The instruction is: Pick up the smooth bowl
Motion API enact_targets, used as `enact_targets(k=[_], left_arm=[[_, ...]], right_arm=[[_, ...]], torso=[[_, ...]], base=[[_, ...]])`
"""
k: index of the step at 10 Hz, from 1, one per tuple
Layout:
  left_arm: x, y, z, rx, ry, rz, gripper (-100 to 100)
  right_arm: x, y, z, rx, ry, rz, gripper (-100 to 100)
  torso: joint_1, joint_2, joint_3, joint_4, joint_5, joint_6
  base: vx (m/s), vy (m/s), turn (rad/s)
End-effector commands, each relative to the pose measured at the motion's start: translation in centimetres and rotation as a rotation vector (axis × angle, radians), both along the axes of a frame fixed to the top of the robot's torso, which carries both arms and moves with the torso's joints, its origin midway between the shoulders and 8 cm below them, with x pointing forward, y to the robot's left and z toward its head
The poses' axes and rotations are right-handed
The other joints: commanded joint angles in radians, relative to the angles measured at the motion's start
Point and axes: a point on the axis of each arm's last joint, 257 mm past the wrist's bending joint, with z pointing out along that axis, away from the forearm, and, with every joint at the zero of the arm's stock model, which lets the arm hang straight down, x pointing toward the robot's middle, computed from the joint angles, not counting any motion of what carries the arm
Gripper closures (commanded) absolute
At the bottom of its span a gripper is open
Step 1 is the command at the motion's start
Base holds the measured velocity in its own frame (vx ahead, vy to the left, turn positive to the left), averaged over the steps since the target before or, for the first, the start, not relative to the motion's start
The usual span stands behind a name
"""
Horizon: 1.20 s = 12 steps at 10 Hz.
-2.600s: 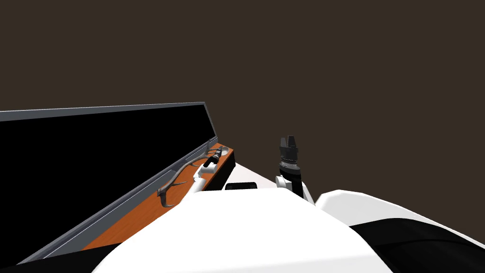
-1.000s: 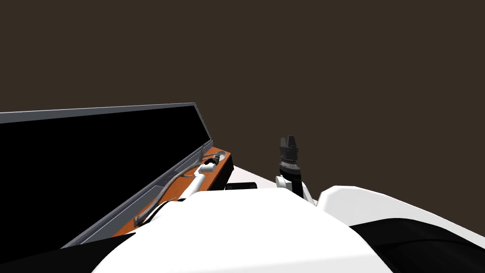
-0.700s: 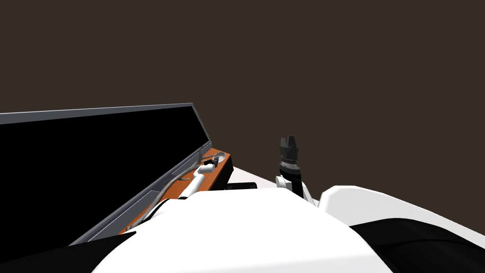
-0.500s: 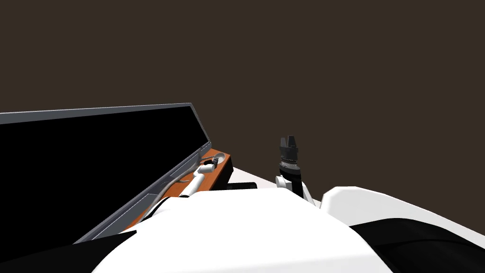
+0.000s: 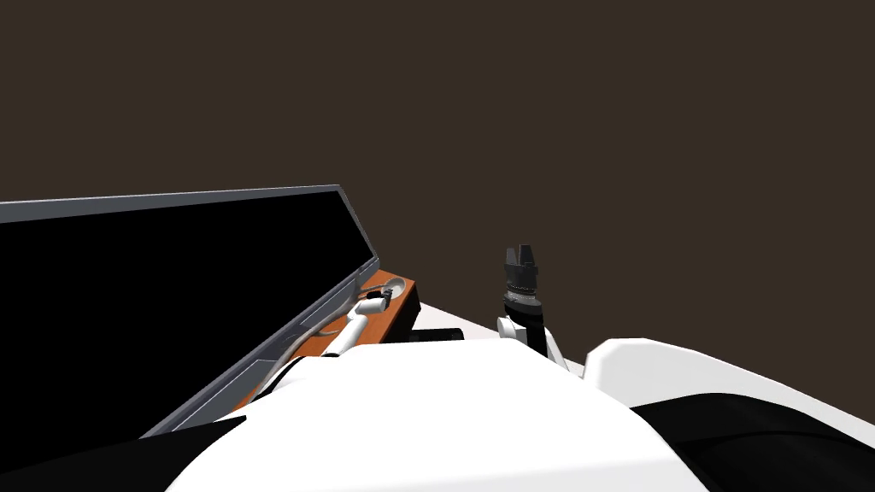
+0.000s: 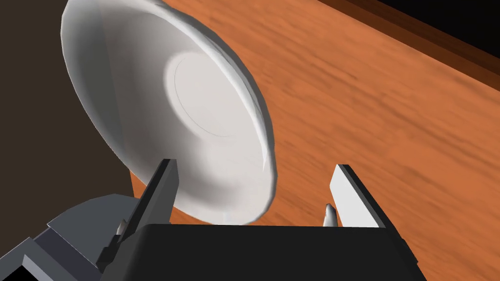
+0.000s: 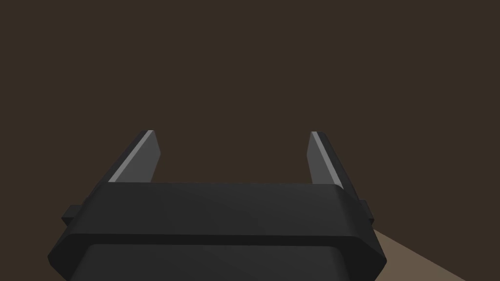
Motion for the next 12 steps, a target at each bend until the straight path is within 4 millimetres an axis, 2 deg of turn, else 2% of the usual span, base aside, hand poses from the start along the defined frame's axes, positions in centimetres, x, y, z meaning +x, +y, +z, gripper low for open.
enact_targets(k=[1,9,10,12], left_arm=[[0.0,0.5,-0.4,0.001,-0.001,0.024,-100],[-0.3,1.9,-1.8,0.001,-0.001,0.105,-100],[-0.3,1.9,-1.8,0.000,-0.003,0.107,100],[-0.5,1.9,-1.9,0.000,0.001,0.108,100]], right_arm=[[0.0,0.0,0.0,0.000,0.000,0.000,0],[0.0,0.0,0.0,0.000,0.000,0.000,0],[0.0,0.0,0.0,0.000,0.000,0.000,0],[0.0,0.0,0.0,0.000,0.000,0.000,0]], torso=[[0.000,0.000,0.000,0.000,0.000,0.000],[0.002,0.002,0.001,0.001,0.000,0.000],[0.001,0.002,0.001,0.000,0.000,0.000],[0.000,0.001,0.001,0.001,0.000,0.001]], base=[[-0.011,0.015,-0.146],[-0.026,0.036,-0.123],[0.000,0.000,0.000],[0.000,0.000,0.000]])
